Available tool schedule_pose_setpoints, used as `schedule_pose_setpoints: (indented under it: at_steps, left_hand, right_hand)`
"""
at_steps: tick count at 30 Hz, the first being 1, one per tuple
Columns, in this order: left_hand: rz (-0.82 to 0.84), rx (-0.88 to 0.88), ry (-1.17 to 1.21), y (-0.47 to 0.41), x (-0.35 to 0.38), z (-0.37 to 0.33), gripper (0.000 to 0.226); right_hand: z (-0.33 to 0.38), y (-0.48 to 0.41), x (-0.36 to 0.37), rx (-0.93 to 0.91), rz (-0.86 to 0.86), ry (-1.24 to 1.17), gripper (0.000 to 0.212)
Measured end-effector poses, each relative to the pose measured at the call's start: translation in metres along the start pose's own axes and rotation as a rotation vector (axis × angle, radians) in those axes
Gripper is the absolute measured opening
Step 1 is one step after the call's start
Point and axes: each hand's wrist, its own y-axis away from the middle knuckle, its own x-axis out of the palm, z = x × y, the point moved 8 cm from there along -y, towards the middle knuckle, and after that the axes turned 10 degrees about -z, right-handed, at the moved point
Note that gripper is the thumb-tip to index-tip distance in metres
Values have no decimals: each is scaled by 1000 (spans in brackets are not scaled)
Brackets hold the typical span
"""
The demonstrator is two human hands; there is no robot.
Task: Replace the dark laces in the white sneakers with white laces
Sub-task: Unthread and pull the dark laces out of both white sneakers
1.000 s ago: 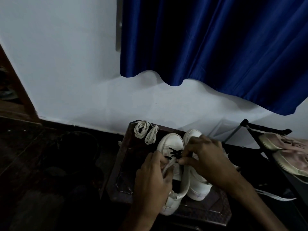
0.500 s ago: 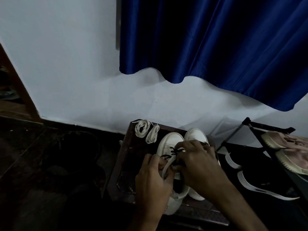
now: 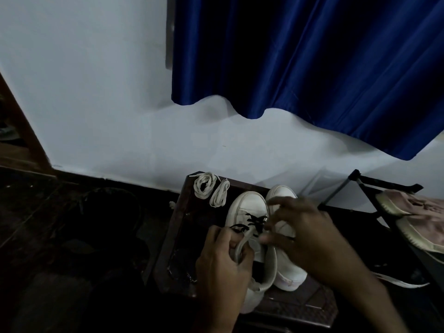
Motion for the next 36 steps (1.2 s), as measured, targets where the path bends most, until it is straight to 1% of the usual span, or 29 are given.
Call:
schedule_pose_setpoints:
  at_steps: [1, 2, 5, 6, 8, 9, 10, 11, 13, 14, 15, 16, 17, 19, 21, 22, 24, 25, 26, 28, 30, 32, 34, 35, 36]
  left_hand:
    - [-5, -7, 4, 0, 0, 1, 25]
    - [-7, -15, 14, 0, 0, 1, 23]
    - [-27, -34, 52, -1, -2, 2, 25]
    - [-32, -39, 68, -1, -2, 2, 25]
    - [-10, -60, 100, 3, 0, 2, 20]
    - [5, -66, 113, 7, 2, 1, 18]
    - [14, -65, 116, 10, 3, -1, 16]
    - [16, -62, 115, 13, 4, -2, 15]
    - [-2, -66, 119, 17, 5, -3, 13]
    - [-16, -76, 123, 17, 5, -3, 13]
    - [-29, -85, 127, 17, 4, -2, 13]
    - [-36, -89, 132, 16, 3, -2, 14]
    - [-37, -88, 138, 17, 3, -2, 13]
    - [-36, -80, 148, 17, 2, -3, 11]
    - [-35, -81, 140, 17, 2, -4, 12]
    - [-28, -88, 132, 18, 2, -3, 13]
    - [-16, -106, 124, 19, 3, -1, 25]
    - [-12, -110, 128, 20, 3, -1, 30]
    - [-12, -102, 132, 19, 2, -2, 33]
    - [-14, -71, 137, 17, 1, -6, 32]
    - [-15, -68, 139, 16, 0, -7, 29]
    - [-14, -73, 135, 16, -1, -6, 25]
    - [-8, -61, 126, 15, 0, -5, 23]
    - [4, -59, 121, 15, 0, -4, 24]
    - [25, -61, 115, 15, 1, -3, 25]
  right_hand:
    - [4, -1, 13, 7, 13, 72, 29]
    - [9, 0, 19, -5, -27, 101, 27]
    - [11, 3, 22, -55, -170, 95, 33]
    - [10, 4, 24, -55, -174, 90, 32]
    - [10, 7, 26, -76, -209, 73, 24]
    - [9, 10, 23, -84, -217, 17, 16]
    - [8, 12, 15, -96, -192, -83, 9]
    - [6, 14, 5, -117, -139, -197, 10]
    - [3, 22, -15, -183, 90, -415, 14]
    - [0, 28, -25, -218, 190, -488, 12]
    - [-7, 32, -36, -240, 243, -532, 12]
    - [-16, 35, -43, -229, 258, -530, 14]
    - [-28, 34, -45, -179, 236, -464, 21]
    - [-42, 29, -41, -74, 124, -257, 40]
    - [-26, 18, -34, -36, -18, -136, 50]
    - [-14, 14, -23, -33, -16, -84, 50]
    - [6, 10, 9, -4, 116, 80, 41]
    - [10, 10, 21, 13, 151, 136, 35]
    - [10, 10, 29, 33, 135, 142, 31]
    - [7, 13, 32, 69, 37, 54, 29]
    - [3, 19, 26, 41, -19, -68, 23]
    - [-1, 26, 10, -10, 13, -221, 14]
    - [-1, 31, -23, -35, 84, -416, 14]
    - [-5, 30, -43, -16, 76, -484, 14]
    - [-12, 24, -61, 16, 22, -496, 17]
